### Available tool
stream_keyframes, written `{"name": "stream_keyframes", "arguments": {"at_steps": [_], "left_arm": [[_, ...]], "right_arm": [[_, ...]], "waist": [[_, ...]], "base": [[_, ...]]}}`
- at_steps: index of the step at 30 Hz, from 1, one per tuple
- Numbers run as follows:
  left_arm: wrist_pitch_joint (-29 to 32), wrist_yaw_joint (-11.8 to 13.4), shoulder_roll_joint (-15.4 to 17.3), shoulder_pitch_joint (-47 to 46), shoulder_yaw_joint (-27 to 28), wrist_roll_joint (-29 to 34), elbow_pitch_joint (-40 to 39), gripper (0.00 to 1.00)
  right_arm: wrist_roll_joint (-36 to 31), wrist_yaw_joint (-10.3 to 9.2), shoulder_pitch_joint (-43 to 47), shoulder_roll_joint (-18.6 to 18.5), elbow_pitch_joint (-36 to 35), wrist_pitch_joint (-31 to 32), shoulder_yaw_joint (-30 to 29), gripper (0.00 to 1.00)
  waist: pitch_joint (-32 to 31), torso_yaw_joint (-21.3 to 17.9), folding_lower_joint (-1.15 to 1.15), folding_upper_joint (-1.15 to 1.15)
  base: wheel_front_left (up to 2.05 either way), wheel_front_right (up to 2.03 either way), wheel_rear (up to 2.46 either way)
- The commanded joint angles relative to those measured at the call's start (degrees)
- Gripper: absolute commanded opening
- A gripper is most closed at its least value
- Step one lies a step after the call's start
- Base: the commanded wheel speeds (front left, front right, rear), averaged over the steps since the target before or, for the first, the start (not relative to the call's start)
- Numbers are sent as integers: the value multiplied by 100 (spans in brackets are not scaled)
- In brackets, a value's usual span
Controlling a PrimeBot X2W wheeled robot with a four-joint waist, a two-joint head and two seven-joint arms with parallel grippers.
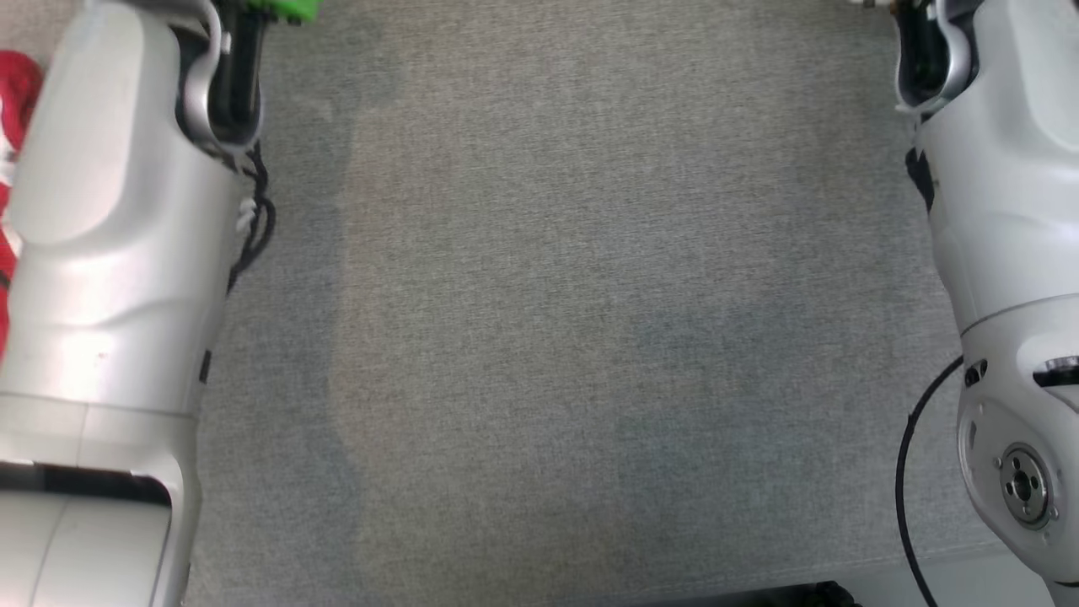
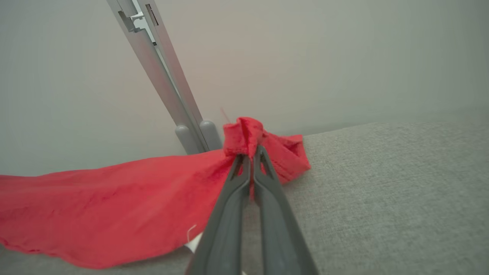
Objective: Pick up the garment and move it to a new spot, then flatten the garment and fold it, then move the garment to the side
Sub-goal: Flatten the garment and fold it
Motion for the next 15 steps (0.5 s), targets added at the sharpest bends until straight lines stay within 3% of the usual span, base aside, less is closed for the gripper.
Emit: {"name": "stream_keyframes", "arguments": {"at_steps": [1,8,15], "left_arm": [[-43,-22,25,171,-14,-104,-136,0],[-46,-25,212,1263,4,-399,-1135,0],[-47,-25,244,2718,316,-559,-2421,0]], "right_arm": [[66,-2,112,-63,66,-87,67,0],[561,-2,597,-156,-136,-275,245,0],[986,-2,1679,-274,-1258,-273,244,0]], "waist": [[-26,62,-1,0],[-349,-21,-1,0],[-870,3,-1,0]], "base": [[0,0,0],[0,0,0],[0,0,0]]}}
